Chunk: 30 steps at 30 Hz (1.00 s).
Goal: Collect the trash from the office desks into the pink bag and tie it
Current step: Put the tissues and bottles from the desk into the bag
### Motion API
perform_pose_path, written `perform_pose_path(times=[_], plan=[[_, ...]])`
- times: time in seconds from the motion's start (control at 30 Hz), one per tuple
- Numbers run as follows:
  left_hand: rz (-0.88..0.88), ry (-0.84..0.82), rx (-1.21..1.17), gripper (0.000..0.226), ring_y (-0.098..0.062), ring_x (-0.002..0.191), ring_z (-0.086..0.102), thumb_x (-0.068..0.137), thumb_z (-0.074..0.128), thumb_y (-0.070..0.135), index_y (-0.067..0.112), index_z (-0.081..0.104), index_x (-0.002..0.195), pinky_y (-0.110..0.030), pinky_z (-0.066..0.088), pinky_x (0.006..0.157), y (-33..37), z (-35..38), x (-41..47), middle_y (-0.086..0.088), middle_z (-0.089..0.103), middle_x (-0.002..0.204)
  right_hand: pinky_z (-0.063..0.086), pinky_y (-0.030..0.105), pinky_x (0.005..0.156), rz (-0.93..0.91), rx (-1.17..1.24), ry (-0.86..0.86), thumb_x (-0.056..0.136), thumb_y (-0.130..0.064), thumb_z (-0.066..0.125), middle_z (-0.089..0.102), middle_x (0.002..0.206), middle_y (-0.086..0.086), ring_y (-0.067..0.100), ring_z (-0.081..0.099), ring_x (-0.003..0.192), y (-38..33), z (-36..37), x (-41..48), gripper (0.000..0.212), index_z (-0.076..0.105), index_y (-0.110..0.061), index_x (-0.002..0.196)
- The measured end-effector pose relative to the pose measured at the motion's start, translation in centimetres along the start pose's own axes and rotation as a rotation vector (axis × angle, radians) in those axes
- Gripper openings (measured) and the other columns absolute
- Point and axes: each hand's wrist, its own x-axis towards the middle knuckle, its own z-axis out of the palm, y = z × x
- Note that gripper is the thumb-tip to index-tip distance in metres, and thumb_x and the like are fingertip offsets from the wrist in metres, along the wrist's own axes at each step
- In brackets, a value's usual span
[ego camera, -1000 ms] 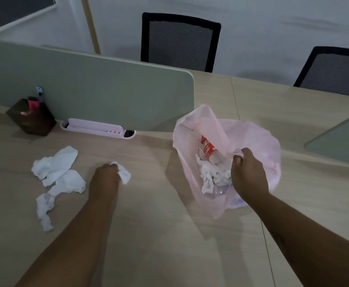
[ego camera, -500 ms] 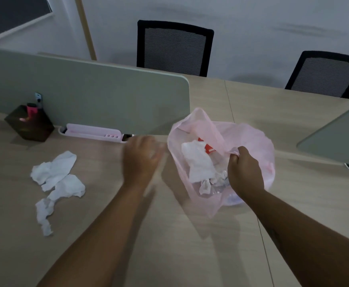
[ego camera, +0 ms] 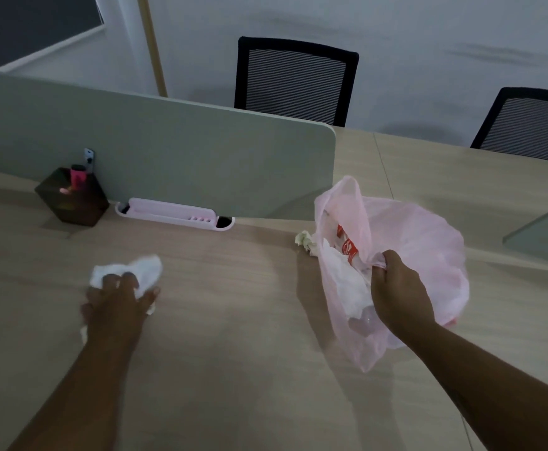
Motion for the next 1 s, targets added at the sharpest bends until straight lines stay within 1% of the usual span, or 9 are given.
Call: perform_pose_path(times=[0.1, 0.17, 0.3, 0.53, 0.7, 0.77, 0.87, 0.93, 1.0], plan=[[0.108, 0.107, -0.064, 0.024, -0.041, 0.08, 0.061, 0.095, 0.062, 0.029, 0.013, 0.059, 0.078, -0.048, 0.051, 0.072, 0.2, 0.7, -0.8, -0.017, 0.062, 0.087, 0.057, 0.04, 0.068, 0.005, -0.018, 0.008, 0.102, -0.027, 0.028, 0.065, 0.086, 0.006, 0.023, 0.061, 0.068, 0.0, 0.0, -0.1, 0.027, 0.051, -0.014, 0.103], [0.02, 0.103, -0.26, 0.031, -0.034, 0.078, 0.064, 0.101, 0.049, 0.037, 0.019, 0.058, 0.078, -0.039, 0.046, 0.072, 1.1, 0.4, -1.5, -0.003, 0.064, 0.077, 0.057, 0.041, 0.067, 0.01, -0.021, 0.018, 0.101, -0.026, 0.028, 0.064, 0.083, 0.006, 0.024, 0.06, 0.067, 0.1, -0.2, -0.2, 0.026, 0.051, -0.015, 0.101], [0.053, 0.107, -0.513, 0.035, -0.036, 0.093, 0.068, 0.103, 0.04, 0.039, 0.016, 0.064, 0.115, -0.031, 0.047, 0.076, 8.1, -1.7, -3.2, -0.012, 0.072, 0.101, 0.056, 0.039, 0.069, 0.025, -0.002, 0.023, 0.102, -0.025, 0.029, 0.062, 0.084, 0.004, 0.023, 0.06, 0.068, 0.2, -0.3, -0.2, 0.025, 0.051, -0.014, 0.102], [0.428, 0.01, -0.924, 0.025, -0.025, 0.078, 0.061, 0.105, 0.04, 0.033, 0.012, 0.052, 0.099, -0.034, 0.045, 0.066, 25.7, -7.7, -9.5, -0.008, 0.065, 0.086, 0.051, 0.034, 0.064, 0.042, 0.11, 0.085, 0.102, -0.021, 0.032, 0.063, 0.08, 0.007, 0.02, 0.059, 0.064, 1.4, -1.5, 0.0, 0.024, 0.054, -0.011, 0.097], [0.155, -0.311, -1.37, 0.029, -0.011, 0.071, 0.046, 0.106, 0.033, 0.036, 0.01, 0.039, 0.096, -0.012, 0.038, 0.061, 34.2, -9.1, -12.3, 0.001, 0.046, 0.081, 0.046, 0.036, 0.068, 0.144, 0.158, 0.16, 0.101, -0.018, 0.031, 0.057, 0.073, 0.008, 0.03, 0.057, 0.069, 4.1, -4.6, 0.9, 0.027, 0.053, -0.007, 0.089], [0.141, -0.441, -1.292, 0.031, -0.019, 0.097, 0.052, 0.104, 0.036, 0.041, 0.011, 0.043, 0.107, -0.018, 0.041, 0.076, 35.5, -7.4, -12.9, -0.005, 0.049, 0.105, 0.049, 0.038, 0.07, 0.169, 0.162, 0.177, 0.101, -0.018, 0.03, 0.058, 0.077, 0.01, 0.031, 0.058, 0.073, 5.1, -5.5, 1.2, 0.027, 0.053, -0.006, 0.092], [0.24, -0.654, -0.752, 0.055, -0.031, 0.137, 0.034, 0.096, 0.043, 0.056, 0.022, 0.046, 0.138, -0.04, 0.033, 0.108, 34.8, -5.1, -12.8, -0.005, 0.033, 0.15, 0.053, 0.042, 0.072, 0.198, 0.169, 0.194, 0.1, -0.02, 0.029, 0.06, 0.084, 0.013, 0.032, 0.059, 0.076, 6.4, -6.3, 1.7, 0.027, 0.053, -0.008, 0.096], [0.34, -0.551, -0.663, 0.045, -0.03, 0.126, 0.049, 0.095, 0.045, 0.05, 0.018, 0.063, 0.12, -0.036, 0.04, 0.102, 33.8, -5.2, -11.6, -0.011, 0.054, 0.136, 0.055, 0.046, 0.073, 0.223, 0.168, 0.202, 0.1, -0.024, 0.028, 0.061, 0.084, 0.013, 0.033, 0.06, 0.076, 7.1, -6.7, 2.0, 0.029, 0.053, -0.01, 0.096], [0.359, -0.173, -0.834, 0.028, -0.027, 0.084, 0.062, 0.092, 0.048, 0.036, 0.014, 0.064, 0.084, -0.029, 0.043, 0.07, 32.5, -6.1, -9.5, -0.005, 0.068, 0.087, 0.055, 0.047, 0.074, 0.245, 0.169, 0.214, 0.101, -0.029, 0.026, 0.061, 0.086, 0.013, 0.032, 0.061, 0.078, 7.8, -7.1, 2.3, 0.033, 0.054, -0.01, 0.099]])
